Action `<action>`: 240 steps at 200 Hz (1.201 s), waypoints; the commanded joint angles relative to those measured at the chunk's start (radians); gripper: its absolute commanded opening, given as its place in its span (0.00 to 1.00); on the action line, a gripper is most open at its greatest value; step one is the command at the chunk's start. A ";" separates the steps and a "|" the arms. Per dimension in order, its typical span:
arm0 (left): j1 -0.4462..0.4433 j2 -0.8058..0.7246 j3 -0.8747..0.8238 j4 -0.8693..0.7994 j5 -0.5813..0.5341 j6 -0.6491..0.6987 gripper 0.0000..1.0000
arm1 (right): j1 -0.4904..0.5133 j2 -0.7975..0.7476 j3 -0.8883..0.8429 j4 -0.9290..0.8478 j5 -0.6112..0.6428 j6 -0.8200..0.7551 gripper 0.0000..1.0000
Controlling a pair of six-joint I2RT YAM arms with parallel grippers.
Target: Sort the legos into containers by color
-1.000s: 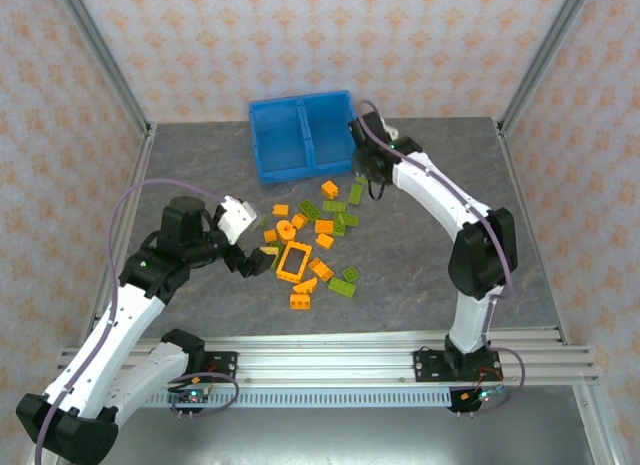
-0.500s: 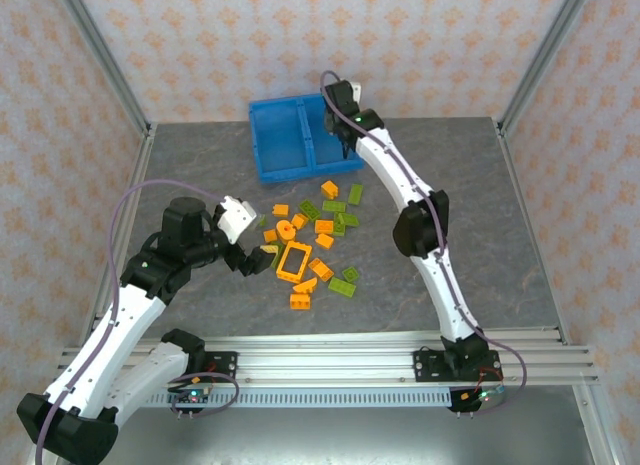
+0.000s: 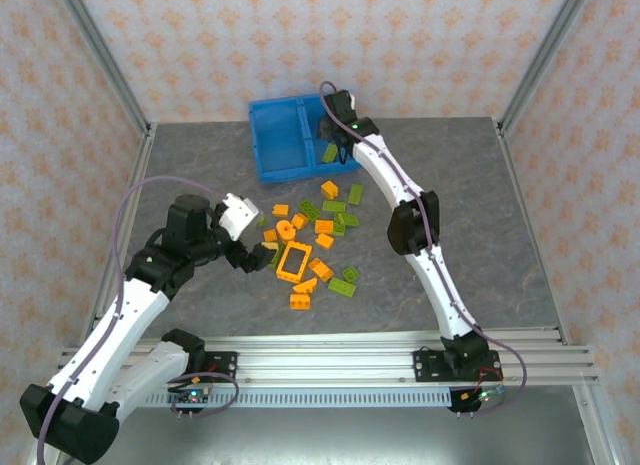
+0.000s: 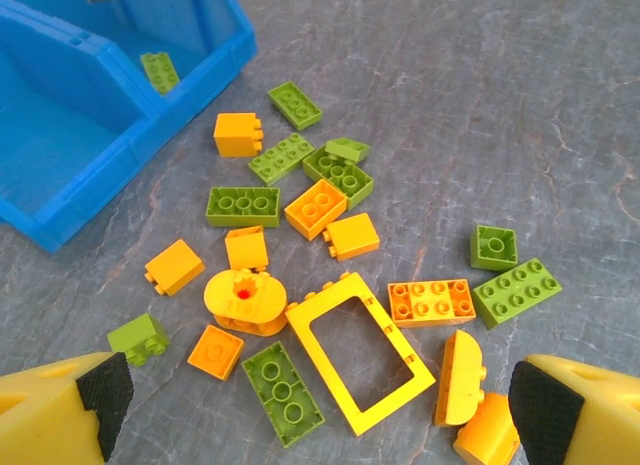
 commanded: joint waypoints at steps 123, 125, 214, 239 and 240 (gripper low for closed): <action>-0.261 0.564 0.553 -0.207 -0.607 -1.112 0.92 | -0.007 -1.191 -1.128 -0.064 -0.079 0.101 0.93; -0.268 0.581 0.564 -0.210 -0.610 -1.119 0.92 | -0.006 -1.209 -1.142 -0.065 -0.082 0.100 0.93; -0.316 1.258 1.051 -0.301 -0.572 -1.374 0.78 | -0.002 -1.772 -1.628 -0.009 -0.363 0.119 0.99; -0.315 1.382 1.194 -0.330 -0.607 -1.410 0.78 | 0.000 -1.813 -1.644 -0.037 -0.347 0.127 0.99; -0.315 1.386 1.199 -0.330 -0.609 -1.411 0.78 | 0.000 -1.815 -1.644 -0.039 -0.347 0.126 0.99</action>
